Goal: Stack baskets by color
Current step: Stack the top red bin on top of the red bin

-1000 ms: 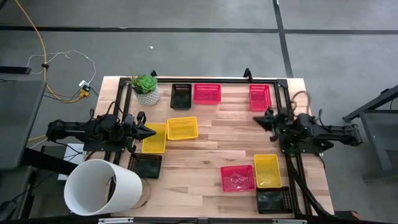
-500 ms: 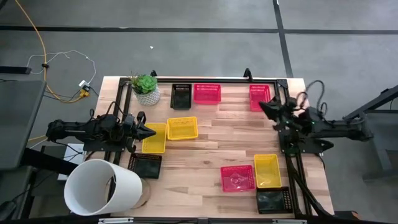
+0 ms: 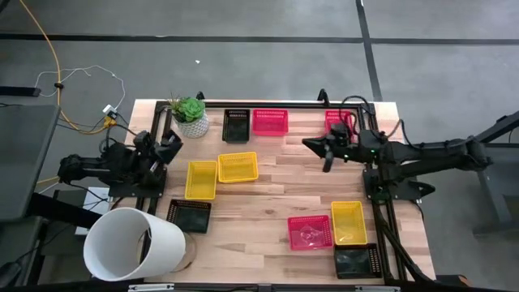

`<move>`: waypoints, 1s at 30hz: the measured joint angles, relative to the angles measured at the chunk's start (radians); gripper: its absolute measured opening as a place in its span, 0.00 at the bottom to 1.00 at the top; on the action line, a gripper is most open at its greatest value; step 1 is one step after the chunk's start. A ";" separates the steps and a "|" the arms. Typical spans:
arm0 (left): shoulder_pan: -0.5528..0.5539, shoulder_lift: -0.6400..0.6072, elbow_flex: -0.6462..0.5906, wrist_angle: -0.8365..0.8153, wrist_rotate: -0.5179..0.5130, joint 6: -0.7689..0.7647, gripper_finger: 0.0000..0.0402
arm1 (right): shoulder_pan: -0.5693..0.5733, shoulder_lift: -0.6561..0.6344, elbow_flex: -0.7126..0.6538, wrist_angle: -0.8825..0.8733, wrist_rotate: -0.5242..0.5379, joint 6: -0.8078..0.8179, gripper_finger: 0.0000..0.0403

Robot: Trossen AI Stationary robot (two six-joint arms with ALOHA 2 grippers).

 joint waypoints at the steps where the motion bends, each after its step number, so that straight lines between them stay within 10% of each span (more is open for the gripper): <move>1: 0.000 0.039 0.034 -0.035 0.009 -0.001 0.00 | -0.002 0.018 0.014 0.002 0.002 -0.001 0.00; 15: 0.005 0.483 0.382 -0.280 0.096 0.109 0.00 | -0.090 0.218 0.194 -0.172 -0.015 0.124 0.04; 30: 0.005 0.481 0.384 -0.281 0.050 0.050 0.00 | -0.402 0.825 0.675 -0.890 -0.015 0.307 0.60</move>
